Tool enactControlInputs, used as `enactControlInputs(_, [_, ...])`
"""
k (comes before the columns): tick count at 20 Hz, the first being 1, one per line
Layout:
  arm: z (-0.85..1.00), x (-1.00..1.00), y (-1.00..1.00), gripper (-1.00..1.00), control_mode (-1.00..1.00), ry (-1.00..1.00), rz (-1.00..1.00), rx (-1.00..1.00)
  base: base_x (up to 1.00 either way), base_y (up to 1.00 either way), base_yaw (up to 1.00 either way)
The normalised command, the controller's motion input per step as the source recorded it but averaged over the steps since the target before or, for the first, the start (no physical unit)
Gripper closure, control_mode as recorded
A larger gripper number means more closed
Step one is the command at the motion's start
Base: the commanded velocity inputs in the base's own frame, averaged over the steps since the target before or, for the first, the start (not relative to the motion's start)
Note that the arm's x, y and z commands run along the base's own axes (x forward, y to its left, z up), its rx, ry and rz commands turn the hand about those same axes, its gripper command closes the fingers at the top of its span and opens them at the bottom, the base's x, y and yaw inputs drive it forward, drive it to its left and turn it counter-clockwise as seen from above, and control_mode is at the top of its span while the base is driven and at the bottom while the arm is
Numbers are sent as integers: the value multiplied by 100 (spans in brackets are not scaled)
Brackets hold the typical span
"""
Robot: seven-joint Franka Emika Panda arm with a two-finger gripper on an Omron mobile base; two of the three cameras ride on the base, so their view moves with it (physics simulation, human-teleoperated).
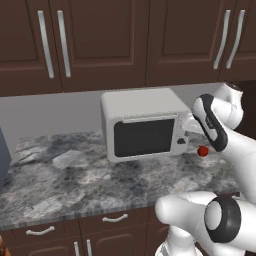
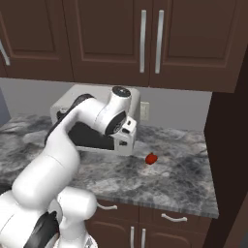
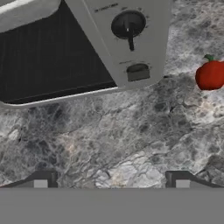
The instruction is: Place the bell pepper in the correct fridge rack based on whether it is a fruit or vegetable. Finally, close the fridge door.
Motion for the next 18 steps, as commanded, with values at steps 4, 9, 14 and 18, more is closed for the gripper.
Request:
enactControlInputs(4, [-87, 0, -100, -100, -100, 3, -8, 3, 0, 0, 0])
enactControlInputs(9, [-80, 11, -100, -100, -100, 10, -5, 1, 0, 0, 0])
enactControlInputs(14, [-55, 40, -67, -100, -100, 6, 0, 9, 0, 0, 0])
enactControlInputs(18, [-13, 56, -48, -100, -100, 0, 0, 13, 0, 0, 0])
